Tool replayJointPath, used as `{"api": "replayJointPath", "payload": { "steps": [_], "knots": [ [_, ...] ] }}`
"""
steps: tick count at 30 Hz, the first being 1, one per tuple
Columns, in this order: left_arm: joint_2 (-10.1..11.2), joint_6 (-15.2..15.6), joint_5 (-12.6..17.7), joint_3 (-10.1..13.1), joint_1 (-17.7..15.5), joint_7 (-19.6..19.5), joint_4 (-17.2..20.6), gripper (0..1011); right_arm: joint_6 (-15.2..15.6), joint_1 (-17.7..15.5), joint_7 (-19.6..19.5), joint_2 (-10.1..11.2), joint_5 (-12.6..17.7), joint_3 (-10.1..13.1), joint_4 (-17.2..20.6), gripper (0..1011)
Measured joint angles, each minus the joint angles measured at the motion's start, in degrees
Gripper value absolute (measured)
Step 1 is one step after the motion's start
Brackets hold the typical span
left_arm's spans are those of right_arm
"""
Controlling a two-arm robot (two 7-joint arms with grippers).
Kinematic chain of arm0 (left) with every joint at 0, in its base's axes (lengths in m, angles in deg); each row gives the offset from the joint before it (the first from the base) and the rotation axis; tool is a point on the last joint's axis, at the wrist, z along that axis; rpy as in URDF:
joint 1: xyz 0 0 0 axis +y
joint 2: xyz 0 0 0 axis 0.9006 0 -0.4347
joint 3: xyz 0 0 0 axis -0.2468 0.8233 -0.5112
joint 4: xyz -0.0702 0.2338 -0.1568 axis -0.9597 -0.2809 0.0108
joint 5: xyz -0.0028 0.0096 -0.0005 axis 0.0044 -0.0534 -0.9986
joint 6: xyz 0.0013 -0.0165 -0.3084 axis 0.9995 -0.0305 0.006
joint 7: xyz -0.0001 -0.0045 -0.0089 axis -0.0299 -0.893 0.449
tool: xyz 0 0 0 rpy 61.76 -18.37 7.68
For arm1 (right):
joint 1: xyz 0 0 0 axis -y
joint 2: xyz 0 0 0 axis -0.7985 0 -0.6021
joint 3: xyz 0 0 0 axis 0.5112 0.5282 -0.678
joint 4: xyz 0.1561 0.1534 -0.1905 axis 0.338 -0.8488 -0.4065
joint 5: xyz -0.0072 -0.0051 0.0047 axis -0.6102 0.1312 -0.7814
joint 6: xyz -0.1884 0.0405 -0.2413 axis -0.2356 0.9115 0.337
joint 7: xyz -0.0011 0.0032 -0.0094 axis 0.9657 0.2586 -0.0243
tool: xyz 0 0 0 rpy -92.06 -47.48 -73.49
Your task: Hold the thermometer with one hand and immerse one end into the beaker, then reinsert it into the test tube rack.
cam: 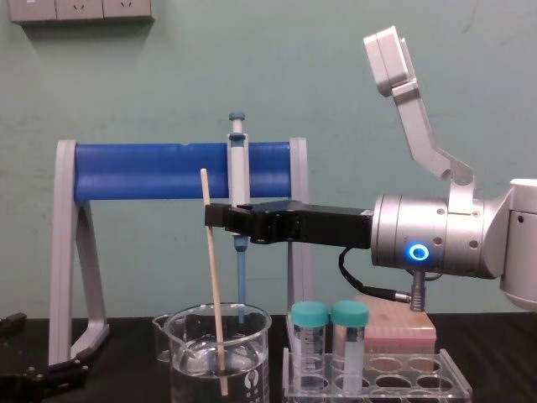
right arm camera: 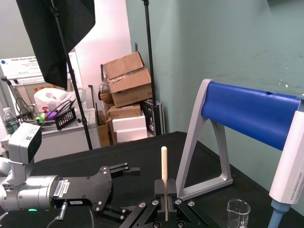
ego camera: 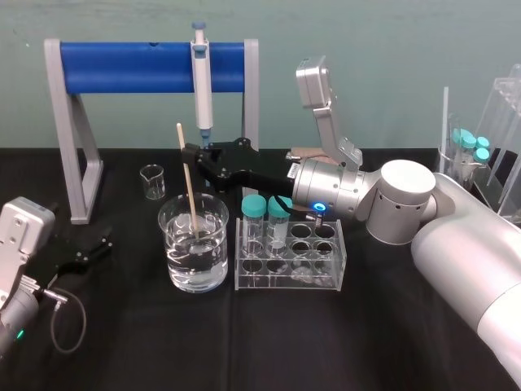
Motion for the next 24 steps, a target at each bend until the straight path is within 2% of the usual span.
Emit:
{"api": "replayJointPath", "payload": {
  "steps": [24],
  "knots": [
    [0.0, 0.0, 0.0, 0.0, 0.0, 0.0, 0.0, 1004, 0.0, 0.0, -0.02, 0.0, 0.0, 0.0, 0.0, 33]
  ]
}}
